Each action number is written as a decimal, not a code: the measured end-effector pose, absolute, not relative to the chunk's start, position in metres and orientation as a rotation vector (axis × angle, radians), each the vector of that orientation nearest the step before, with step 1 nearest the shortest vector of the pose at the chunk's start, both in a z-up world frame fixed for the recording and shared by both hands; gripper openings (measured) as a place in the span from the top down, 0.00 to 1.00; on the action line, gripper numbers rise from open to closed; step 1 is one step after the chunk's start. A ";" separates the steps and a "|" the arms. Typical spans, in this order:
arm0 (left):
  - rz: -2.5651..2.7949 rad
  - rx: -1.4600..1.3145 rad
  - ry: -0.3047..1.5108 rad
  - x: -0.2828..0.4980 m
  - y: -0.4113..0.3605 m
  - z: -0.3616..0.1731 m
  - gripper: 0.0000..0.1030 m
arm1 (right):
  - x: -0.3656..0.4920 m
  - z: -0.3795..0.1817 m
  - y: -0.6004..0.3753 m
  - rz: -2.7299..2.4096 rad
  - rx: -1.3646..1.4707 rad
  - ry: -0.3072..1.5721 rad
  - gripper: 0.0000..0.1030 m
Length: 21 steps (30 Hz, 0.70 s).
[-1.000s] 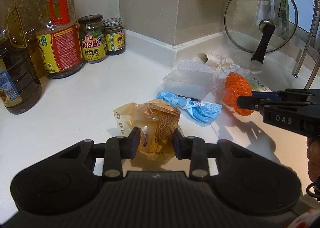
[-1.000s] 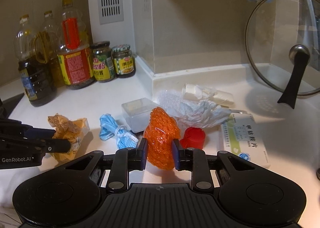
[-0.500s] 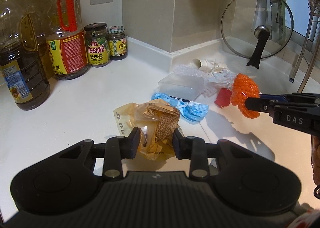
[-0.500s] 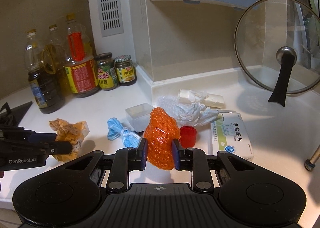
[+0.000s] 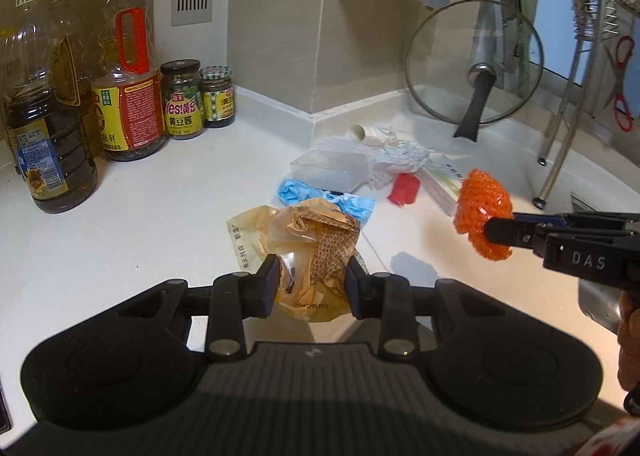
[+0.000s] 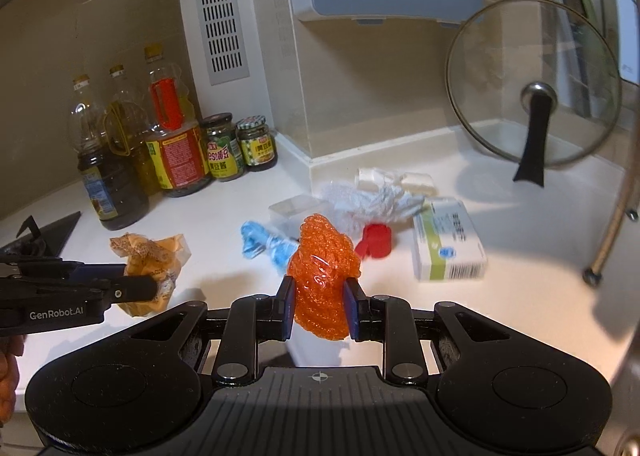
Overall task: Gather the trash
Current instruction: 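Grasp the brown paper bag with left tool while right tool grasps orange scrubber, then carry both items over the wastebasket and open both tools to drop them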
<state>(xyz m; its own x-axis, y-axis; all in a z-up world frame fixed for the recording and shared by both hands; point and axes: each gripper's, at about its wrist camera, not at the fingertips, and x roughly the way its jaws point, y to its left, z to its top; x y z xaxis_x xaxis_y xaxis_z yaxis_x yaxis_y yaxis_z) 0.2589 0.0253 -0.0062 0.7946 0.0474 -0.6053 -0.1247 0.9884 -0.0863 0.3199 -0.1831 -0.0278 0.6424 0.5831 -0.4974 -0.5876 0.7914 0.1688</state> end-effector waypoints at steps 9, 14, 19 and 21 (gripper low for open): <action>-0.021 -0.120 0.673 0.204 0.014 -0.015 0.70 | 0.250 -0.044 -0.181 0.633 -0.004 0.628 0.75; -0.087 -0.112 0.729 0.180 0.005 -0.036 0.70 | 0.223 -0.072 -0.189 0.569 0.014 0.713 0.75; -0.120 -0.128 0.808 0.173 -0.004 -0.071 0.70 | 0.212 -0.101 -0.199 0.522 0.007 0.785 0.75; -0.120 -0.145 0.846 0.175 -0.006 -0.088 0.70 | 0.212 -0.114 -0.201 0.520 -0.007 0.813 0.75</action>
<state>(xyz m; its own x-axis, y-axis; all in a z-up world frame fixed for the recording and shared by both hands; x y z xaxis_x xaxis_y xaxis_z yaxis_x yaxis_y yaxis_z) 0.1747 -0.0058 -0.0876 0.6574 -0.1628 -0.7357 0.0477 0.9834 -0.1749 0.2115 -0.2011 -0.1135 0.5693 0.4405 -0.6942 -0.4462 0.8747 0.1892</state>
